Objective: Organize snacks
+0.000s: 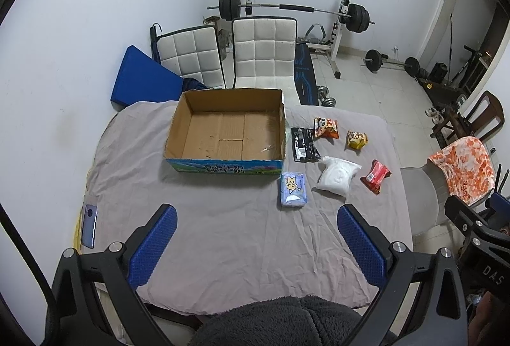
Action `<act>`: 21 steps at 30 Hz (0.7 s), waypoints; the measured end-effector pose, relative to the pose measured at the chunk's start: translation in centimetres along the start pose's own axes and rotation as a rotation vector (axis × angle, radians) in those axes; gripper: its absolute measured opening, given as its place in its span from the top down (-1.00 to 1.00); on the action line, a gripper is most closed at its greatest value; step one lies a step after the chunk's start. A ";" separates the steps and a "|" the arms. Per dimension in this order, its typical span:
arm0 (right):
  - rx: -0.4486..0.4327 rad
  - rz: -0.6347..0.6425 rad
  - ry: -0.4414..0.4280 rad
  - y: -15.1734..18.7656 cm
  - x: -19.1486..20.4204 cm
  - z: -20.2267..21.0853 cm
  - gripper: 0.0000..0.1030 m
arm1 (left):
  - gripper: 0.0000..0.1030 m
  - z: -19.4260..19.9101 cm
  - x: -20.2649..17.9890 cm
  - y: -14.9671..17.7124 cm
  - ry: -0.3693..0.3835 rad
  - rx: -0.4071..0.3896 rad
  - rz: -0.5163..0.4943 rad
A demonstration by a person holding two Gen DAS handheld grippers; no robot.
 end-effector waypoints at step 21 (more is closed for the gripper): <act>0.347 -0.127 -0.215 -0.3 -1.5 -32.1 -1.00 | -1.00 -26.4 -4.0 -1.3 -0.097 0.286 -0.032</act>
Point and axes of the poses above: each gripper's, at about its wrist camera, not at the fingertips, and z roughly against the way its jaws point, x to its left, y to its underside, the point moved 9 cm from there along -z, roughly the way its jaws point, and after that the axes turned 15 degrees about z, right-handed, at the moved point
